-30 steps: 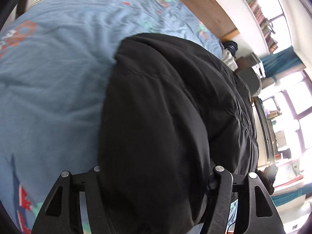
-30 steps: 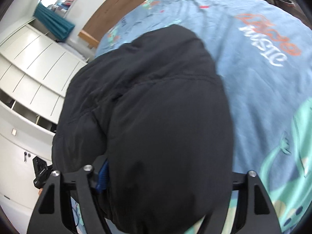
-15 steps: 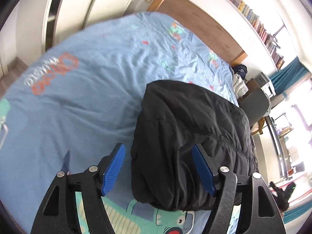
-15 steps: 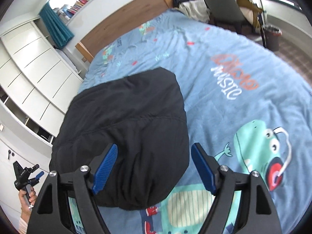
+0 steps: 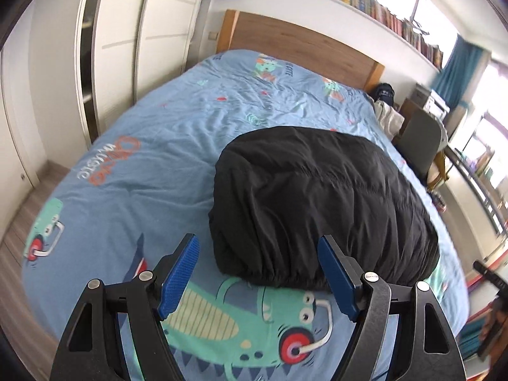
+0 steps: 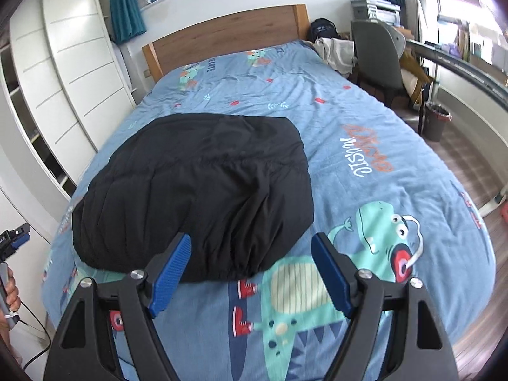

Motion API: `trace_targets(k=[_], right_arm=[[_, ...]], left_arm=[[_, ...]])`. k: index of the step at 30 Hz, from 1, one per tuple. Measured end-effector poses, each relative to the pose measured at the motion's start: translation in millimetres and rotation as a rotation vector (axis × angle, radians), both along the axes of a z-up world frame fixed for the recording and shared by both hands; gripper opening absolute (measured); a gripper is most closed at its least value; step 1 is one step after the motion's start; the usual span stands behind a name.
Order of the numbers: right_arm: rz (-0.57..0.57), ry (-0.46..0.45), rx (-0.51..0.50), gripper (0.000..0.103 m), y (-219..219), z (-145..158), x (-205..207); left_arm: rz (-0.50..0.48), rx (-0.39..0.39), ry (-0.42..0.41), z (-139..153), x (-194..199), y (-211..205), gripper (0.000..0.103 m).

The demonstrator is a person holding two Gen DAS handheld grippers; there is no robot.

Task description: Fold large clothes

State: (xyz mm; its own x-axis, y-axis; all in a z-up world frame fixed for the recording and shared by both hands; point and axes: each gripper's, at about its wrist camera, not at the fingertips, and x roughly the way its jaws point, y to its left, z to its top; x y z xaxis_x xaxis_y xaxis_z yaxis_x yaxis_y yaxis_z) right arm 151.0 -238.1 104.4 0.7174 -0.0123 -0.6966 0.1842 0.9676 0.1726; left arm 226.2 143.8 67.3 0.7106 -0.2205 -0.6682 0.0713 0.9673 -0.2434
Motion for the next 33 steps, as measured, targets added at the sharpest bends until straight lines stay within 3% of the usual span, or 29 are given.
trace_targets(k=[16,24,33], right_arm=[[0.021,-0.046,-0.120,0.077,67,2,-65],[0.010,-0.056,-0.140,0.078,80,1,-79],[-0.001,-0.054,-0.163,0.078,87,-2,-92]], left_arm=[[0.034,0.157,-0.110,9,-80,-46,0.076],[0.059,0.208,-0.170,17,-104,-53,0.087],[0.082,0.197,-0.161,12,-115,-54,0.090]])
